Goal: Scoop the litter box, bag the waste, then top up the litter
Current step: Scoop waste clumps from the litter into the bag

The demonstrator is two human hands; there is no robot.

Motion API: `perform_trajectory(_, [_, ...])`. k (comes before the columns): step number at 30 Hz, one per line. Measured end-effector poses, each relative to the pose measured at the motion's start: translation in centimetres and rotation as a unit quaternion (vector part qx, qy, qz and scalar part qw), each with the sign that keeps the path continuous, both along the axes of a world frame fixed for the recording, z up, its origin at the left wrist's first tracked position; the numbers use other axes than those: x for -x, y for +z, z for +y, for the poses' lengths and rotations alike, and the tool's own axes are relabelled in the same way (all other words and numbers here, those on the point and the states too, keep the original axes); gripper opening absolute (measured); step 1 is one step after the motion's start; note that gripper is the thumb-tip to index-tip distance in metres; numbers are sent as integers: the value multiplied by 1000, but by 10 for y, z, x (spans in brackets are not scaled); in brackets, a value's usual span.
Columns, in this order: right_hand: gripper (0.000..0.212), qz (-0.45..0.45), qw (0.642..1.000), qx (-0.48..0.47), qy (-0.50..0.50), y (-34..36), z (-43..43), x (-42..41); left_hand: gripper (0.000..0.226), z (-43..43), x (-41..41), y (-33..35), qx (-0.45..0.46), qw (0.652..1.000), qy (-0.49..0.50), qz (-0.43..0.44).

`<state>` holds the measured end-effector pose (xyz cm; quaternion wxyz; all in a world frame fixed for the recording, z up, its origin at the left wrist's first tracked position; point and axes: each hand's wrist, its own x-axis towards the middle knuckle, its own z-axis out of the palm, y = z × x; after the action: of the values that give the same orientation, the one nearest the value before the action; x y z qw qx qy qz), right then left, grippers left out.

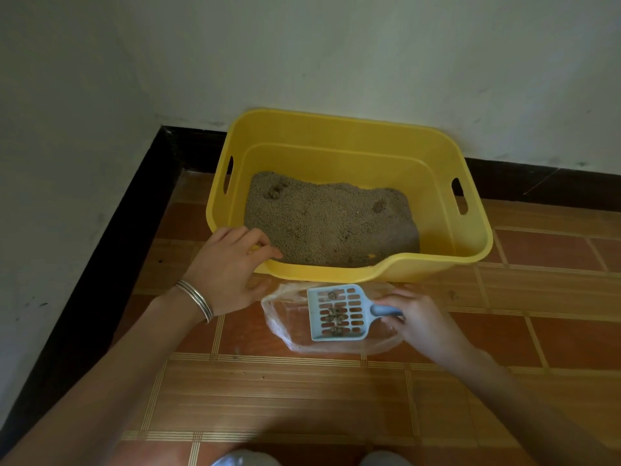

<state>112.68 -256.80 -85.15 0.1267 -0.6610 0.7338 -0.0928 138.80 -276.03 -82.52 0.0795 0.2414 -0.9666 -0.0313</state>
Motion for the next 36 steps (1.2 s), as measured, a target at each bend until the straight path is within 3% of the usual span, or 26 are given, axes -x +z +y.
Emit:
perform_trajectory(3, [42, 97, 992, 71, 46, -6, -1, -3, 45, 1, 0, 1, -3, 1000, 1, -4])
perform_trajectory(8, [42, 159, 973, 122, 114, -9, 0, -1, 45, 0, 0, 1, -3, 1000, 3, -13])
perform_trajectory(12, [46, 166, 965, 136, 151, -16, 4, 4, 44, 0, 0, 1, -1, 1000, 3, -13])
perform_trajectory(29, [25, 215, 927, 229, 207, -4, 3, 12, 45, 1, -1, 0, 0, 1000, 7, -16])
perform_trajectory(36, [31, 210, 935, 195, 210, 0, 4, 14, 43, 1, 0, 0, 3, 1000, 6, -11])
